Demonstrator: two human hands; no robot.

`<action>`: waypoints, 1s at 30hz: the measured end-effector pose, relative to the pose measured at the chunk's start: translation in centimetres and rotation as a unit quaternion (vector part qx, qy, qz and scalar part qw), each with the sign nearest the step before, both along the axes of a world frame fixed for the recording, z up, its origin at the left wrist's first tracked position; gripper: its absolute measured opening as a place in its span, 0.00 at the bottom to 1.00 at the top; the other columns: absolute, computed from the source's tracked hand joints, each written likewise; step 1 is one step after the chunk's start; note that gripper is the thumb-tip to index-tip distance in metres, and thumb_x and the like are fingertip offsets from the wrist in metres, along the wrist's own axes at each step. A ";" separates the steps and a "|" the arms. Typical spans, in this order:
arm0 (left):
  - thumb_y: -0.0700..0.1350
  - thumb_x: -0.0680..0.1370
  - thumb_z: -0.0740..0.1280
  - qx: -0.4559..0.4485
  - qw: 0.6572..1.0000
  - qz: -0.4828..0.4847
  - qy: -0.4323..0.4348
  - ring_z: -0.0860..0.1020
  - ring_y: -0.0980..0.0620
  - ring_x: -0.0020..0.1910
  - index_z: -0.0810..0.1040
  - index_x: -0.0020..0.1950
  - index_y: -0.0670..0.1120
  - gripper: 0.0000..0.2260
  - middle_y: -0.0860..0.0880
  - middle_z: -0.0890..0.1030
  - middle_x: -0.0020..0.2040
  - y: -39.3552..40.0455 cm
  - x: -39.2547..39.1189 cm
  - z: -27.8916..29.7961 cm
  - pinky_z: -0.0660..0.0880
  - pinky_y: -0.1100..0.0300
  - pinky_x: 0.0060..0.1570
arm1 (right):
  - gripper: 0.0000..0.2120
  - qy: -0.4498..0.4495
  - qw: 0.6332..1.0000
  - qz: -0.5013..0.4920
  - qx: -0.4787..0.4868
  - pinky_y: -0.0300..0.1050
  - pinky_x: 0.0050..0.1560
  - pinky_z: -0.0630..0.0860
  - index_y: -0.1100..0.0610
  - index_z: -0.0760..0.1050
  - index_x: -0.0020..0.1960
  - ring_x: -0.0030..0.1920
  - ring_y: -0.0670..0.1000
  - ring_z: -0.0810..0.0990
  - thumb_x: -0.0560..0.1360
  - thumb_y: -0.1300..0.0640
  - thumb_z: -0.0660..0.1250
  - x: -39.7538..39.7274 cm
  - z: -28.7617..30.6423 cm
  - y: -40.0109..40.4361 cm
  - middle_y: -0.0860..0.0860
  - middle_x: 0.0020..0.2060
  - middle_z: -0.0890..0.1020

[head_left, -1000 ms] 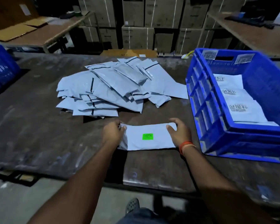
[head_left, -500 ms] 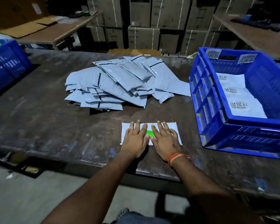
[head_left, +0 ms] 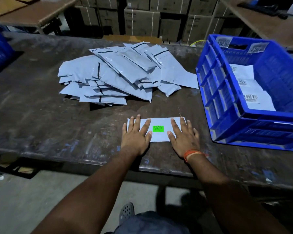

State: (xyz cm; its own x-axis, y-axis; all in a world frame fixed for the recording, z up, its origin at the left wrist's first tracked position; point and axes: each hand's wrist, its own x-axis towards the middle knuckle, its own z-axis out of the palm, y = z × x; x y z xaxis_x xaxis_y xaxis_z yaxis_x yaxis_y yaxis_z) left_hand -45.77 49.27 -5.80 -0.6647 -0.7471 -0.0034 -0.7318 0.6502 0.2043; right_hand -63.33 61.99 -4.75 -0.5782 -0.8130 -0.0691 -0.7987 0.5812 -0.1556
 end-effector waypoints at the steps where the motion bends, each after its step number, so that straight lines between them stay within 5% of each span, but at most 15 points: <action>1: 0.61 0.83 0.43 0.001 1.000 0.001 -0.002 0.43 0.44 0.82 0.47 0.82 0.60 0.26 0.48 0.46 0.83 -0.1 0.2 0.0 0.44 0.40 0.78 | 0.29 -0.004 1.000 -0.004 0.007 0.59 0.76 0.49 0.38 0.43 0.80 0.80 0.56 0.44 0.81 0.36 0.45 -0.3 -0.1 0.2 0.48 0.81 0.46; 9: 0.59 0.83 0.47 0.024 0.995 0.099 -0.021 0.41 0.38 0.80 0.48 0.82 0.61 0.26 0.43 0.45 0.83 -0.8 2.0 0.4 0.42 0.35 0.76 | 0.29 -0.004 0.995 -0.078 0.055 0.60 0.77 0.48 0.45 0.46 0.81 0.80 0.59 0.44 0.83 0.39 0.45 -1.3 0.8 1.1 0.52 0.81 0.47; 12: 0.55 0.83 0.51 0.000 0.987 0.158 -0.007 0.42 0.33 0.80 0.51 0.83 0.50 0.28 0.37 0.46 0.82 -0.1 1.9 1.7 0.44 0.36 0.77 | 0.30 -0.005 0.995 -0.099 0.027 0.61 0.77 0.50 0.49 0.47 0.81 0.80 0.61 0.45 0.83 0.43 0.49 -0.9 2.3 0.1 0.57 0.81 0.48; 14: 0.53 0.83 0.52 -0.030 0.993 0.105 0.043 0.43 0.36 0.81 0.50 0.83 0.46 0.29 0.39 0.46 0.82 0.8 0.8 2.4 0.46 0.40 0.78 | 0.30 0.029 0.999 -0.020 -0.029 0.59 0.76 0.51 0.48 0.44 0.82 0.80 0.59 0.44 0.83 0.44 0.50 -0.2 2.9 -0.9 0.56 0.81 0.46; 18: 0.54 0.85 0.49 0.013 0.997 -0.013 0.068 0.45 0.40 0.81 0.52 0.83 0.49 0.27 0.42 0.48 0.83 2.3 -1.6 2.1 0.51 0.42 0.78 | 0.29 0.023 0.997 0.072 -0.017 0.57 0.76 0.51 0.45 0.45 0.81 0.80 0.56 0.43 0.83 0.43 0.48 1.3 2.1 -2.1 0.53 0.81 0.46; 26: 0.60 0.84 0.48 0.020 0.994 0.109 -0.021 0.43 0.39 0.81 0.50 0.81 0.62 0.25 0.45 0.46 0.83 1.5 0.6 0.3 0.43 0.36 0.76 | 0.29 0.002 1.000 0.000 0.014 0.58 0.76 0.51 0.44 0.46 0.81 0.80 0.59 0.46 0.83 0.40 0.47 -0.5 0.4 1.4 0.52 0.81 0.48; 30: 0.58 0.82 0.57 0.009 0.974 0.224 0.010 0.58 0.37 0.76 0.58 0.81 0.50 0.29 0.38 0.60 0.77 2.2 0.5 1.9 0.61 0.40 0.71 | 0.30 -0.042 0.996 -0.069 -0.022 0.58 0.72 0.61 0.51 0.52 0.81 0.76 0.60 0.56 0.81 0.45 0.55 -0.4 2.1 0.7 0.58 0.77 0.59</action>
State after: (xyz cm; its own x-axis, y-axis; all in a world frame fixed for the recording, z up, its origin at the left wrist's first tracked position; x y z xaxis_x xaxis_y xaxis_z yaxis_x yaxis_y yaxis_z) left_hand -45.25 51.50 -3.88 -0.2716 -0.9624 -0.0089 -0.9373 0.2624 0.2293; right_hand -63.72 62.70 -2.67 -0.6783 -0.7296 -0.0873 -0.6948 0.6755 -0.2469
